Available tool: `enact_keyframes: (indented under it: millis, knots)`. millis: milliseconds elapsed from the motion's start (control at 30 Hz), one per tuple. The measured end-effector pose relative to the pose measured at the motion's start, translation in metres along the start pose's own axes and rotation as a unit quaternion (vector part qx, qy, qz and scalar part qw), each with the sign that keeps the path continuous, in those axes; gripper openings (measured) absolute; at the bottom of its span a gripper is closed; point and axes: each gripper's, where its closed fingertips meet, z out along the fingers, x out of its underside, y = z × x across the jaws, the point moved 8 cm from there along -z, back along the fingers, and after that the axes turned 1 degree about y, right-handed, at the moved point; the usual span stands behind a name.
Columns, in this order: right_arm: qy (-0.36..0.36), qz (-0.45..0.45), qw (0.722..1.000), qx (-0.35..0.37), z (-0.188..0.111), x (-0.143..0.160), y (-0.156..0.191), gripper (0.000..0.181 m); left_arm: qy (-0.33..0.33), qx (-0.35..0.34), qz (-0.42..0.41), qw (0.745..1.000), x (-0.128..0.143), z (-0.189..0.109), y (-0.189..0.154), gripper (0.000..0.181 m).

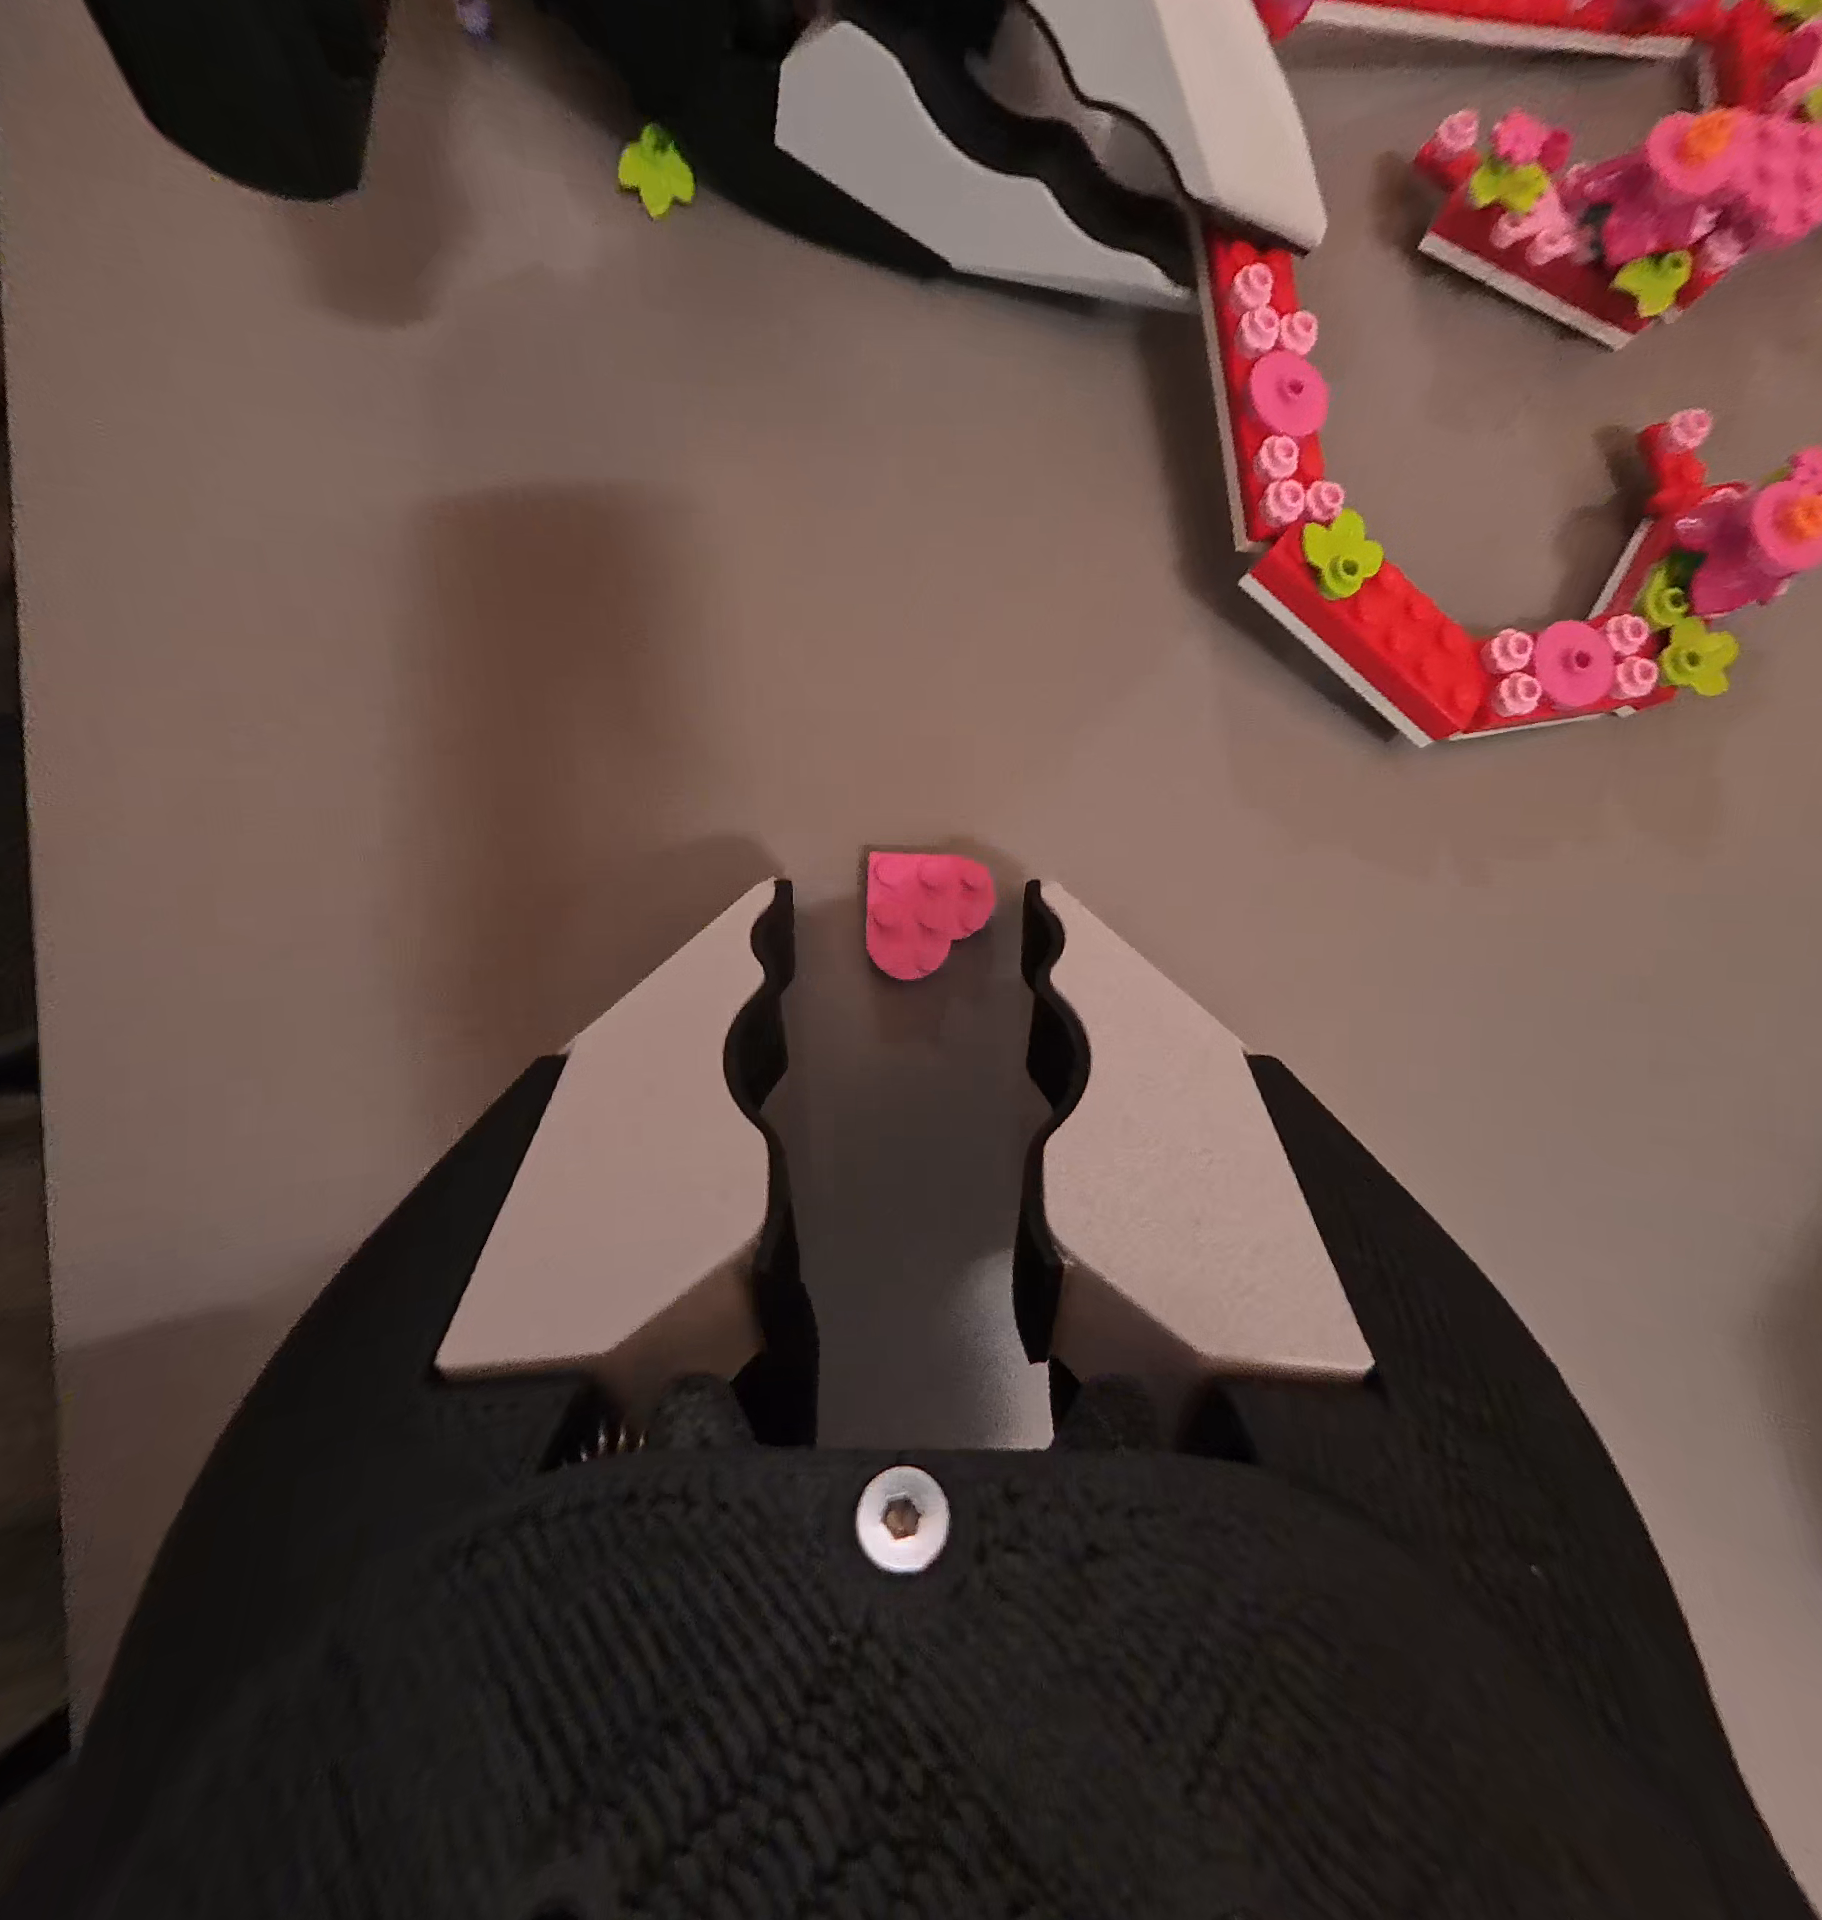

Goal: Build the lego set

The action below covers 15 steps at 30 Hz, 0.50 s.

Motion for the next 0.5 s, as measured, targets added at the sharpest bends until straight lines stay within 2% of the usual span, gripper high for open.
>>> enact_keyframes:
  millis: [67,167,267,367,433,500]
  knots:
    - [0.011,-0.006,1.000,-0.016,0.001,0.000,-0.004,0.040,-0.001,0.000,0.001,1.000,0.000,0.000,0.000,0.007]
    - [0.011,-0.005,1.000,-0.023,0.003,0.000,-0.007,0.023,-0.001,0.001,0.000,1.000,0.000,0.000,0.000,0.007]
    - [0.004,0.030,0.999,-0.039,0.003,-0.001,-0.010,0.023,0.000,0.006,-0.001,1.000,0.001,0.000,-0.001,0.007]
    - [-0.041,0.084,0.996,-0.003,0.002,-0.015,-0.022,0.023,0.000,0.006,0.003,1.000,0.000,-0.001,-0.001,0.007]
    - [-0.075,0.143,0.986,0.044,0.005,-0.029,-0.036,0.023,-0.001,0.003,0.004,1.000,0.000,-0.001,-0.001,0.007]
    - [-0.106,0.188,0.975,0.054,0.013,-0.044,-0.042,0.023,-0.004,-0.002,0.009,1.000,-0.001,-0.001,-0.001,0.006]
